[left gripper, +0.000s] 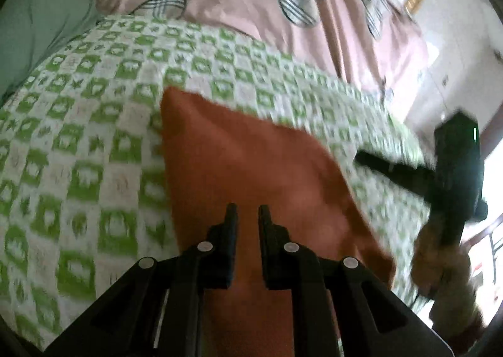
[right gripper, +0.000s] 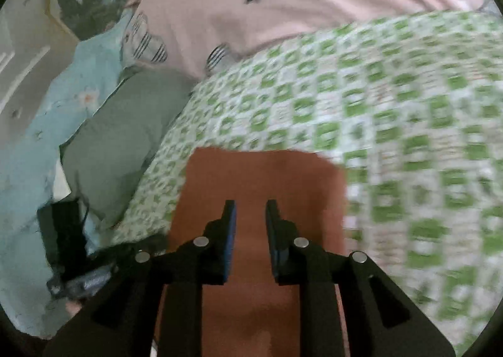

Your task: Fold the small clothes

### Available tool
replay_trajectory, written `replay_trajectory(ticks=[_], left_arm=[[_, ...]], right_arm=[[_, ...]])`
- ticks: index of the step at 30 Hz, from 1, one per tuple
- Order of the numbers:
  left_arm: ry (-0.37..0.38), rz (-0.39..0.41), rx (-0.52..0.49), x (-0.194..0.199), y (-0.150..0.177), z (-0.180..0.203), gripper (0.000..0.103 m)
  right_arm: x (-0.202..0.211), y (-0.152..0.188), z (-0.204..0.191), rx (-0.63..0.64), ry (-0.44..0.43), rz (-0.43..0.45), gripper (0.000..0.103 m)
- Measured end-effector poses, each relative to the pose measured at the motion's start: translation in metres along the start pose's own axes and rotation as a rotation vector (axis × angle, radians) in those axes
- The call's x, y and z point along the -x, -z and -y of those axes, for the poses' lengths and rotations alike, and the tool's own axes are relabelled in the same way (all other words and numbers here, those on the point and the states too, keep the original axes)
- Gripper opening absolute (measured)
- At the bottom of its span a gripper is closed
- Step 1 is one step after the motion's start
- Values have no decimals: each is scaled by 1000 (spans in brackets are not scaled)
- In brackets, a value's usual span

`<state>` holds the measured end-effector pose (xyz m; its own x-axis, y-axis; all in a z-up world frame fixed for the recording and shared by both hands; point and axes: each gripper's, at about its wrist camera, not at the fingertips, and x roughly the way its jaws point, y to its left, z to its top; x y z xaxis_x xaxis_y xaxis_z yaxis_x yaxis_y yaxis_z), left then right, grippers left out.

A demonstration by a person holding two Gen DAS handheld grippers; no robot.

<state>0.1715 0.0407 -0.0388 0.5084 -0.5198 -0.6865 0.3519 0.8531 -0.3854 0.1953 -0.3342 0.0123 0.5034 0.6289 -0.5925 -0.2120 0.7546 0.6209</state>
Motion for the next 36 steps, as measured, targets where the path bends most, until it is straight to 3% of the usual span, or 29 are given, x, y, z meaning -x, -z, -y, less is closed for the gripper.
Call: replay_trajectory(ticks=[5,7,13,16,26,31,36], left_arm=[[-100,-75,123,-46,-27,-38,6],[-110,-97,143,-61,-26,-51,3],[-124,-83,122,-55,-24,-51,2],[-112,-70,112,-38,-20,-44,3],[50,-69,-31,42,73,16,13],[38,-84,-33,51,106,20,15],[55,-94,-26,51,117,17,15]], right_arm=[[-63,-7,29,-49,121,-66,17],[-72,-8,46,-84,106,-51,12],[-62,-11,45,-100,98,-44,15],[-38,0,36,-94,101,-29,15],[44,78,8,-21,39,-24,17],[48,118,17,-18,102,-80,17],[49,136,30,-45,104,-60,16]])
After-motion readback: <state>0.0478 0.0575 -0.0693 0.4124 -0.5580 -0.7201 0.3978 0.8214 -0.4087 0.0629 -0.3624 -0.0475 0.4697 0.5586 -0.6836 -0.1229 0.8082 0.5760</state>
